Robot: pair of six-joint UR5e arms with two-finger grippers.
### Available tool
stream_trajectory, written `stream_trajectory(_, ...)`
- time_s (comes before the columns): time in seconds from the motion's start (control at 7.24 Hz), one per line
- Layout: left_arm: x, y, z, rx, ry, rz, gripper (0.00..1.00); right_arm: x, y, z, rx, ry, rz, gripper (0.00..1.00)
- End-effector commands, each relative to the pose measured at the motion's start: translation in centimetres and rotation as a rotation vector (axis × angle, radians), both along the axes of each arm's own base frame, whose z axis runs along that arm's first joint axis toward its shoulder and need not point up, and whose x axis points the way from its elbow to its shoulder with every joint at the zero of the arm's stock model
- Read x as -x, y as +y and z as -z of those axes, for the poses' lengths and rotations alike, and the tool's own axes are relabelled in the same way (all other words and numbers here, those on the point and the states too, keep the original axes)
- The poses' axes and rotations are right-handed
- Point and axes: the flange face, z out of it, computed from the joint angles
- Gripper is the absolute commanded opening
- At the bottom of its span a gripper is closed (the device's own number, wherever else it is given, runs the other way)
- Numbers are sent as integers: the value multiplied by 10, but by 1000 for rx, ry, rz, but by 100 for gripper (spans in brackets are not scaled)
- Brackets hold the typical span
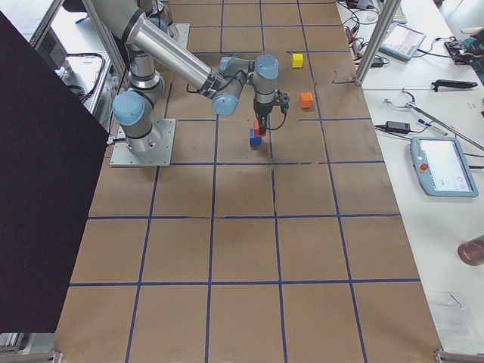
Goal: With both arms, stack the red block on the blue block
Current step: 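Carry the red cube over the blue cube and lower it on top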
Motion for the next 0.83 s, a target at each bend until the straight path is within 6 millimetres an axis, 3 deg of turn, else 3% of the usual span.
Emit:
stream_trajectory(0.0,0,0,0,0,0,4,100,0,0,1,-3,2,-9,7)
stream_trajectory(0.69,0,0,2,-15,-2,-1,100,0,9,11,-44,19,-6,7)
